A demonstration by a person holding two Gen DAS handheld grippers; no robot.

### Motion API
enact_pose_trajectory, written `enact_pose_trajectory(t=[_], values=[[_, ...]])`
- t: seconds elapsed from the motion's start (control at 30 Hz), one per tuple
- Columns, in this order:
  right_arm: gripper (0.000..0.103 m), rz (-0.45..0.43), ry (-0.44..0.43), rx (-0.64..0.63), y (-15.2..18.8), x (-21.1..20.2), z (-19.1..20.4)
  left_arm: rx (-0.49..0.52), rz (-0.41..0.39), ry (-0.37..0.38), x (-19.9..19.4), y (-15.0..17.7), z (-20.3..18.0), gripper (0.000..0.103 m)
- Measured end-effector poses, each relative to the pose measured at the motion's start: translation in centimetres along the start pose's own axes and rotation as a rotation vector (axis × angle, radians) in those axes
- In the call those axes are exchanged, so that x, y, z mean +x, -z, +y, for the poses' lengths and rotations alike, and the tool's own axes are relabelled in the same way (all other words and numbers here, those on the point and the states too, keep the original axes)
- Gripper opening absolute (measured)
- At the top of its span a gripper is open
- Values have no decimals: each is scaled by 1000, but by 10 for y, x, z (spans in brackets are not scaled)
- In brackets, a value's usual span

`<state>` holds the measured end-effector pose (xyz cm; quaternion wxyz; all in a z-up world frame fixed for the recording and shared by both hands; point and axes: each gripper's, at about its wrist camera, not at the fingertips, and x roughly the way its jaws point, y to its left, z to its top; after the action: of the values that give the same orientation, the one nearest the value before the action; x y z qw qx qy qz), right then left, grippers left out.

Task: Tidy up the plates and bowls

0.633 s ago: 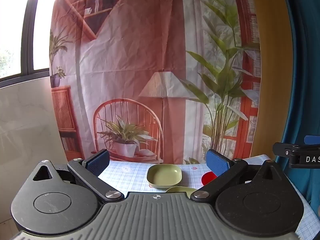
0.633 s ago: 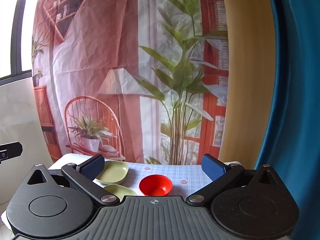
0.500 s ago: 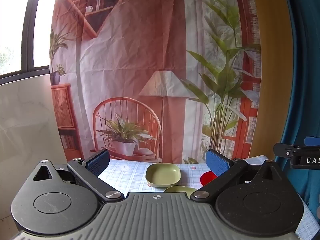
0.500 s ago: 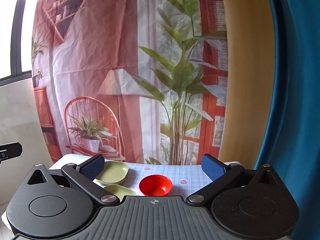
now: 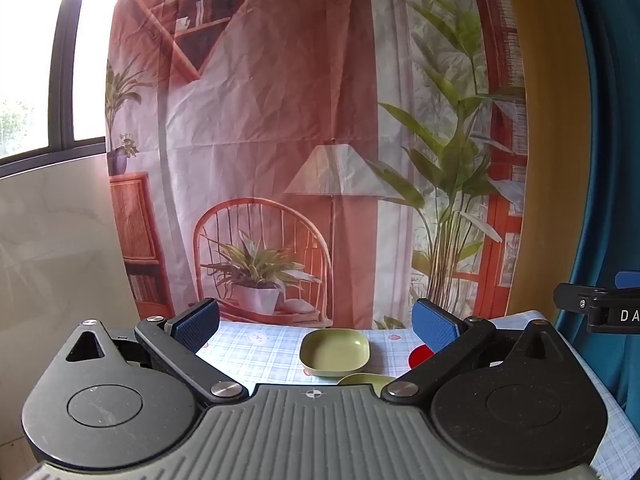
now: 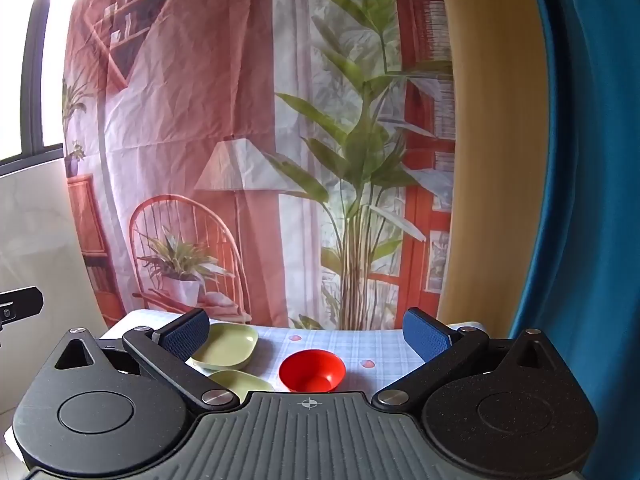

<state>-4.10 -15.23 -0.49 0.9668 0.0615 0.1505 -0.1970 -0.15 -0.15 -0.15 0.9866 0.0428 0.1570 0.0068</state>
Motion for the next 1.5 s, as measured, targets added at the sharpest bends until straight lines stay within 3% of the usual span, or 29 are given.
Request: enact_pose_trajectory(t=[1.5], values=[[103, -5, -1, 2, 0, -3, -1, 11, -6, 2, -4, -1, 0, 103]])
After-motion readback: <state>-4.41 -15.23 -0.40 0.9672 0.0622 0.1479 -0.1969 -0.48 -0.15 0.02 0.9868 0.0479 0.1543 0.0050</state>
